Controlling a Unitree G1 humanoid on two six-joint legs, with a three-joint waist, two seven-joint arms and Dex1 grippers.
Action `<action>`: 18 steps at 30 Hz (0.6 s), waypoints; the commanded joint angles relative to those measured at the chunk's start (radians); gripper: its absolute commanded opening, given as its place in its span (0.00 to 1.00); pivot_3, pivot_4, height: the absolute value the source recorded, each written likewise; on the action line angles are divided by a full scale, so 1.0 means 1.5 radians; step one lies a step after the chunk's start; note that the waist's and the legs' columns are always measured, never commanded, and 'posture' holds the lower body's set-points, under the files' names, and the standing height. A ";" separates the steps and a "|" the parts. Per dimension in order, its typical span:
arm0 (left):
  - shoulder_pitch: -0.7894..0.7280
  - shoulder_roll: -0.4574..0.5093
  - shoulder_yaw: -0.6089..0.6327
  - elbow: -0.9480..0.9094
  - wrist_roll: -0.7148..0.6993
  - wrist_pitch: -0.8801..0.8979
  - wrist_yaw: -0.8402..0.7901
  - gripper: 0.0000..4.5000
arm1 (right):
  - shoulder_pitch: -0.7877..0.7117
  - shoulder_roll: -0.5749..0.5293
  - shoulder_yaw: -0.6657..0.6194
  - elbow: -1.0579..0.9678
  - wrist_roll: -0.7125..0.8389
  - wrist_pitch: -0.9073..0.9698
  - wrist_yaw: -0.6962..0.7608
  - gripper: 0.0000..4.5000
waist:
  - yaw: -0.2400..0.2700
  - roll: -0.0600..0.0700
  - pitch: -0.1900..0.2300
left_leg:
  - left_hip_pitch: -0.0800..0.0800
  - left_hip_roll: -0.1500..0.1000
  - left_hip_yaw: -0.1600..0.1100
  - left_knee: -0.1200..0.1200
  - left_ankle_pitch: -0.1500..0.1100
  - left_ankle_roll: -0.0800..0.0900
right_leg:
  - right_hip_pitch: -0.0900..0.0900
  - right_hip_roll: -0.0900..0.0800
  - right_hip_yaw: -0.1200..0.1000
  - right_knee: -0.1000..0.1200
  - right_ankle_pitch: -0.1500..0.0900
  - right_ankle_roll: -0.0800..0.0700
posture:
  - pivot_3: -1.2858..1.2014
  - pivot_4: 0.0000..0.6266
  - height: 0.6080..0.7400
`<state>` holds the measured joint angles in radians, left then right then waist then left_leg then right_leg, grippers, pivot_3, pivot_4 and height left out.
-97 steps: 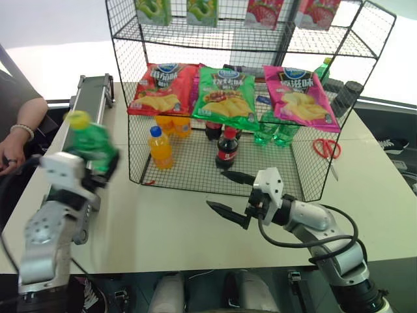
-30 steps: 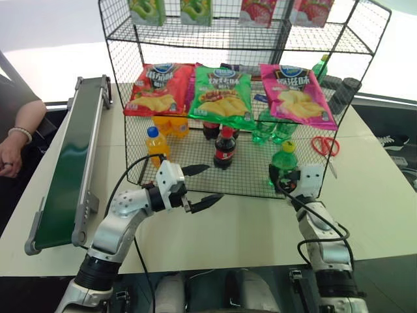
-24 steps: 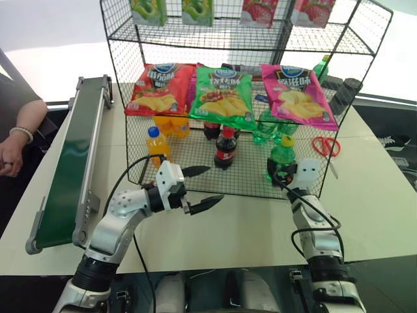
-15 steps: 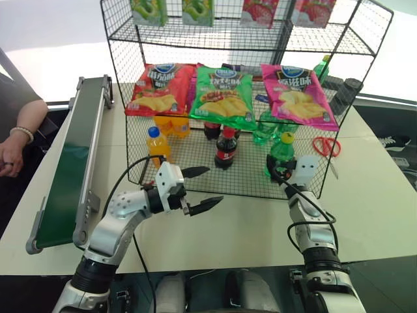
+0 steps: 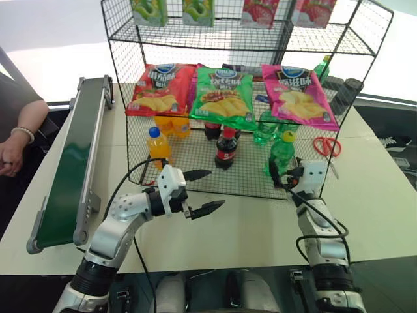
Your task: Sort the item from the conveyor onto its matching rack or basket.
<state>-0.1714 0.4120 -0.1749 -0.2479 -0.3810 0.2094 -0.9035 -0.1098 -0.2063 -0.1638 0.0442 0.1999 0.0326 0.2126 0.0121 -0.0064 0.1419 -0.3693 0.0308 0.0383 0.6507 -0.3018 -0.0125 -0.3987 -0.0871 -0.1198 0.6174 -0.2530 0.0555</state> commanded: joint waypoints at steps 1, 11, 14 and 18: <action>-0.009 0.000 0.002 -0.016 -0.001 -0.006 0.001 1.00 | 0.044 -0.015 0.001 -0.129 0.006 0.043 0.003 0.99 | 0.001 0.000 0.000 | 0.000 0.000 0.000 0.000 0.000 0.000 | 0.000 0.000 0.000 0.000 0.000 0.000 | 0.52 0.24 0.96; -0.001 0.057 0.032 0.014 0.018 0.009 0.003 1.00 | 0.219 -0.116 -0.008 -0.399 0.051 0.142 0.103 0.99 | 0.001 0.000 0.000 | 0.000 0.000 0.000 0.000 0.000 0.000 | 0.000 0.000 0.000 0.000 0.000 0.000 | 0.52 0.24 0.96; 0.020 0.087 0.053 0.024 0.026 -0.003 0.002 1.00 | 0.265 -0.148 -0.065 -0.444 0.105 0.162 0.137 0.99 | 0.001 0.000 0.000 | 0.000 0.000 0.000 0.000 0.000 0.000 | 0.000 0.000 0.000 0.000 0.000 0.000 | 0.52 0.24 0.96; 0.046 0.113 0.083 0.025 0.022 -0.007 0.004 1.00 | 0.323 -0.183 -0.145 -0.447 0.162 0.156 0.196 0.99 | 0.003 0.000 -0.001 | 0.000 0.000 -0.001 0.000 0.000 0.000 | 0.000 0.000 0.000 -0.001 0.000 0.000 | 0.52 0.24 0.96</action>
<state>-0.1065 0.5735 -0.0847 -0.1942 -0.3424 0.2222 -0.8951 0.3577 -0.4641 -0.3269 -0.5948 0.3970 0.2814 0.4676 0.0162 -0.0071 0.1411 -0.3689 0.0306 0.0372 0.6504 -0.3023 -0.0118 -0.3978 -0.0868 -0.1202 0.6162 -0.2532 0.0555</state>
